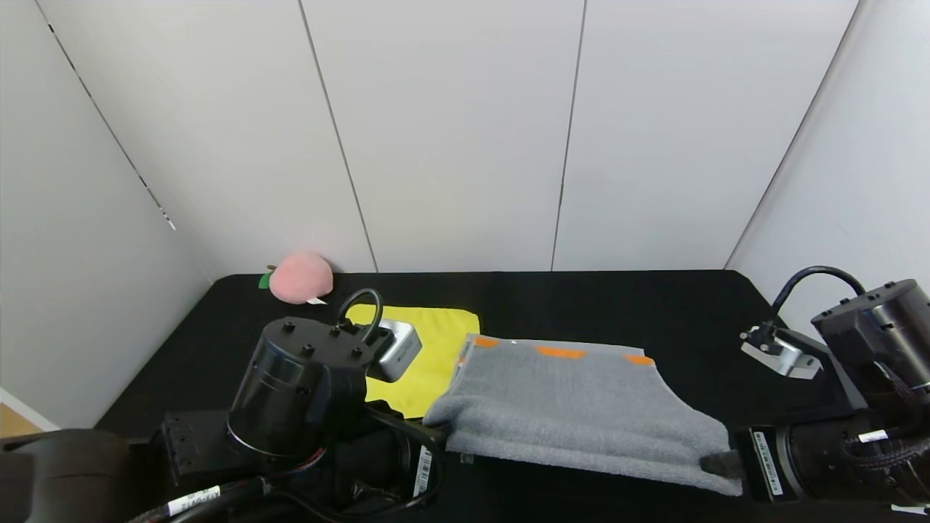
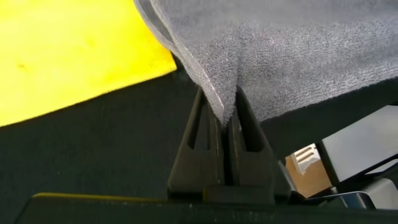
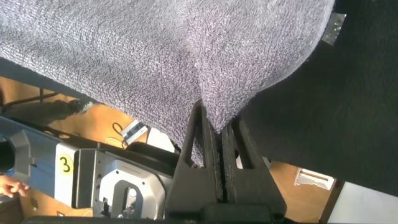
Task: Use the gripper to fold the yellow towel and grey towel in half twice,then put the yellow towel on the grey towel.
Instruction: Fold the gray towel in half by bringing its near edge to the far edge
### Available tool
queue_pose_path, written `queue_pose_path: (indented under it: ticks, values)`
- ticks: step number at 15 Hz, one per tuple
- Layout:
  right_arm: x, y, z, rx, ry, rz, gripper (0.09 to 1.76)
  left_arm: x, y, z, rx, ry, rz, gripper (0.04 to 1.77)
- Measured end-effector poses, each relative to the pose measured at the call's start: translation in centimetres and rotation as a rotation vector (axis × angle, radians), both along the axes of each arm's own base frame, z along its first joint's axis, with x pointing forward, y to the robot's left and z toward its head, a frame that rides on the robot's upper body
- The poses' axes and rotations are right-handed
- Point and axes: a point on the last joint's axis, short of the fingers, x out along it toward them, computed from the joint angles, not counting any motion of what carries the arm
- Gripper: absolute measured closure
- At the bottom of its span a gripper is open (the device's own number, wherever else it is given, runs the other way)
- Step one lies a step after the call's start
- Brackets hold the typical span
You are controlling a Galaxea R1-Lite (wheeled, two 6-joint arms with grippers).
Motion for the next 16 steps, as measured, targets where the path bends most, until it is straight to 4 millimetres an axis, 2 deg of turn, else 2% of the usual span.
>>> queue_pose_path:
  ticks: [8,13,16]
  values:
    - [0.4,0.0,0.0,0.0,-0.002,-0.007,1.71,0.0,0.0,0.2,-0.008,-0.01,-0.002,1.67]
    - [2.4,0.3,-1.0,-0.014,0.04,-0.028,1.71,2.2,-0.4,-0.8,0.009,0.013,0.027,1.67]
    - [4.2,0.6,-2.0,-0.028,0.076,-0.046,1.71,4.1,-0.9,-1.8,0.028,0.036,0.054,1.67]
